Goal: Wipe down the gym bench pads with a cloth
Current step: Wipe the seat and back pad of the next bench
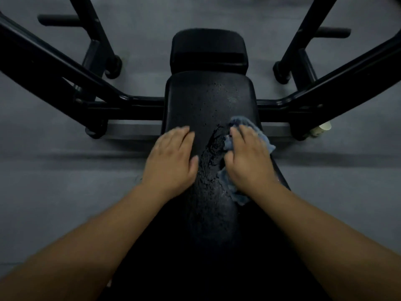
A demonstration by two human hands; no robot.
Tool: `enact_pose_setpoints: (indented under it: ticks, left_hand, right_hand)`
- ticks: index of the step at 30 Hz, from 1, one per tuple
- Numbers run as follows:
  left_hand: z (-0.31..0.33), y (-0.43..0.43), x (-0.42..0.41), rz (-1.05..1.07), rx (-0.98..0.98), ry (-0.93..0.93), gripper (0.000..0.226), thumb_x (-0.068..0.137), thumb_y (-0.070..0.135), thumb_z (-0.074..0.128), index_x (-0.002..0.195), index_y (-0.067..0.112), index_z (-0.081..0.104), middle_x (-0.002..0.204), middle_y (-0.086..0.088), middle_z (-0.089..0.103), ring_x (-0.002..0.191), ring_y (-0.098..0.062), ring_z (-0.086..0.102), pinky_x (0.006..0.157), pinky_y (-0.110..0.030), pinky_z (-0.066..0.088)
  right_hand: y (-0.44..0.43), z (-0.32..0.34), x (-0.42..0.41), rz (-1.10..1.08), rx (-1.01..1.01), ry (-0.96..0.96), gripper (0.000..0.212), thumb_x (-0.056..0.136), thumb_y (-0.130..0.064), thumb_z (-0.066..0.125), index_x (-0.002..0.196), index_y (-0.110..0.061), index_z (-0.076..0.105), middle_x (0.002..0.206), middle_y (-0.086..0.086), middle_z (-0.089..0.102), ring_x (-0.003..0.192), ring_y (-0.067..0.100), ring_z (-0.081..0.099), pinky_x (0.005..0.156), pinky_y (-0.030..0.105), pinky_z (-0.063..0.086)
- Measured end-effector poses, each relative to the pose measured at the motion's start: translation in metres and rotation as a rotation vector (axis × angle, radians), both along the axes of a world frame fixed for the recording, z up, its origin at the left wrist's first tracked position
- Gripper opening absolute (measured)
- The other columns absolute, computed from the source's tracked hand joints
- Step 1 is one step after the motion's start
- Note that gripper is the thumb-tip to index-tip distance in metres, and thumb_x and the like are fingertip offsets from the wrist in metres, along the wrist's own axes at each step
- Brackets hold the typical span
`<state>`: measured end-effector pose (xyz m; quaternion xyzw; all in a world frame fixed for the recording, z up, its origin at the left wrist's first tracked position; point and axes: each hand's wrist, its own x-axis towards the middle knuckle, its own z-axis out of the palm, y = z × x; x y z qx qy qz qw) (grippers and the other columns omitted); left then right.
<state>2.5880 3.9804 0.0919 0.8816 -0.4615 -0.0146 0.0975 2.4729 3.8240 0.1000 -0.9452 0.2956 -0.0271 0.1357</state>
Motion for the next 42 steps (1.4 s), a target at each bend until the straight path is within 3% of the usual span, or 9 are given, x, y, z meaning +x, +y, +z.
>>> enact_pose_setpoints:
  ticks: [4, 13, 15, 20, 26, 31, 34, 37, 42]
  left_hand:
    - [-0.015, -0.022, 0.016, -0.017, 0.036, -0.021, 0.068, 0.099, 0.044, 0.025, 0.155, 0.005, 0.029, 0.164, -0.014, 0.023, 0.152, -0.027, 0.02, 0.123, -0.045, 0.017]
    - [-0.003, -0.02, 0.014, -0.041, 0.116, 0.027, 0.065, 0.1, 0.041, 0.029, 0.152, 0.002, 0.035, 0.162, -0.017, 0.026, 0.15, -0.03, 0.023, 0.122, -0.047, 0.023]
    - [-0.005, -0.02, 0.013, -0.039, 0.116, 0.02, 0.065, 0.1, 0.041, 0.029, 0.153, 0.003, 0.033, 0.163, -0.016, 0.024, 0.151, -0.029, 0.021, 0.122, -0.046, 0.021]
    - [-0.011, -0.021, 0.015, -0.026, 0.055, 0.011, 0.067, 0.099, 0.042, 0.026, 0.154, 0.006, 0.031, 0.163, -0.013, 0.023, 0.152, -0.026, 0.019, 0.124, -0.043, 0.016]
    - [-0.005, -0.018, 0.013, -0.025, 0.038, 0.049, 0.067, 0.098, 0.04, 0.017, 0.155, 0.007, 0.029, 0.165, -0.01, 0.021, 0.153, -0.022, 0.016, 0.124, -0.036, 0.007]
    - [-0.008, -0.018, 0.015, -0.024, 0.037, 0.058, 0.065, 0.098, 0.036, 0.017, 0.155, 0.006, 0.029, 0.165, -0.01, 0.019, 0.153, -0.021, 0.015, 0.124, -0.035, 0.006]
    - [-0.008, -0.015, 0.017, -0.037, 0.046, 0.072, 0.064, 0.096, 0.032, 0.025, 0.15, 0.002, 0.04, 0.16, -0.014, 0.031, 0.149, -0.026, 0.028, 0.123, -0.039, 0.018]
    - [-0.005, -0.014, 0.019, -0.056, 0.055, 0.06, 0.062, 0.095, 0.032, 0.028, 0.146, 0.001, 0.045, 0.157, -0.016, 0.037, 0.146, -0.029, 0.036, 0.12, -0.042, 0.024]
    - [-0.011, 0.001, 0.007, -0.023, 0.016, 0.0, 0.06, 0.095, 0.032, 0.033, 0.144, 0.001, 0.048, 0.154, -0.017, 0.042, 0.142, -0.03, 0.04, 0.118, -0.04, 0.024]
  right_hand:
    - [0.005, -0.01, 0.001, 0.156, -0.059, 0.083, 0.067, 0.1, -0.052, 0.017, 0.157, -0.018, 0.027, 0.165, 0.002, 0.018, 0.153, 0.022, 0.011, 0.123, 0.045, 0.011]
    - [0.011, 0.005, -0.049, 0.464, -0.016, 0.186, 0.058, 0.102, -0.047, 0.029, 0.153, -0.02, 0.037, 0.162, 0.002, 0.028, 0.15, 0.024, 0.022, 0.12, 0.043, 0.015]
    - [-0.011, 0.003, -0.033, 0.396, -0.044, 0.162, 0.058, 0.101, -0.046, 0.028, 0.151, -0.02, 0.04, 0.159, 0.005, 0.034, 0.148, 0.027, 0.029, 0.117, 0.041, 0.014]
    - [-0.017, -0.004, 0.057, 0.078, -0.049, 0.111, 0.066, 0.099, -0.05, 0.01, 0.156, -0.023, 0.026, 0.165, 0.002, 0.019, 0.152, 0.027, 0.012, 0.121, 0.048, 0.01]
    - [-0.003, 0.002, -0.032, 0.509, -0.036, 0.103, 0.057, 0.101, -0.043, 0.024, 0.152, -0.02, 0.038, 0.161, 0.003, 0.031, 0.149, 0.023, 0.025, 0.121, 0.042, 0.016]
    - [-0.024, -0.005, 0.039, 0.082, -0.073, 0.153, 0.061, 0.102, -0.048, 0.013, 0.158, -0.024, 0.016, 0.167, 0.002, 0.009, 0.153, 0.026, 0.004, 0.122, 0.049, 0.008]
    - [0.006, -0.003, 0.019, 0.336, -0.032, 0.094, 0.061, 0.101, -0.047, 0.015, 0.157, -0.023, 0.026, 0.165, 0.003, 0.015, 0.153, 0.028, 0.008, 0.121, 0.053, 0.013]
    - [-0.021, 0.0, -0.017, 0.572, -0.023, 0.096, 0.055, 0.102, -0.043, 0.025, 0.154, -0.025, 0.033, 0.163, 0.0, 0.025, 0.151, 0.021, 0.017, 0.122, 0.044, 0.012]
    - [-0.054, -0.001, 0.065, 0.088, -0.055, 0.09, 0.056, 0.104, -0.043, 0.023, 0.157, -0.025, 0.026, 0.165, 0.001, 0.018, 0.152, 0.023, 0.011, 0.121, 0.044, 0.009]
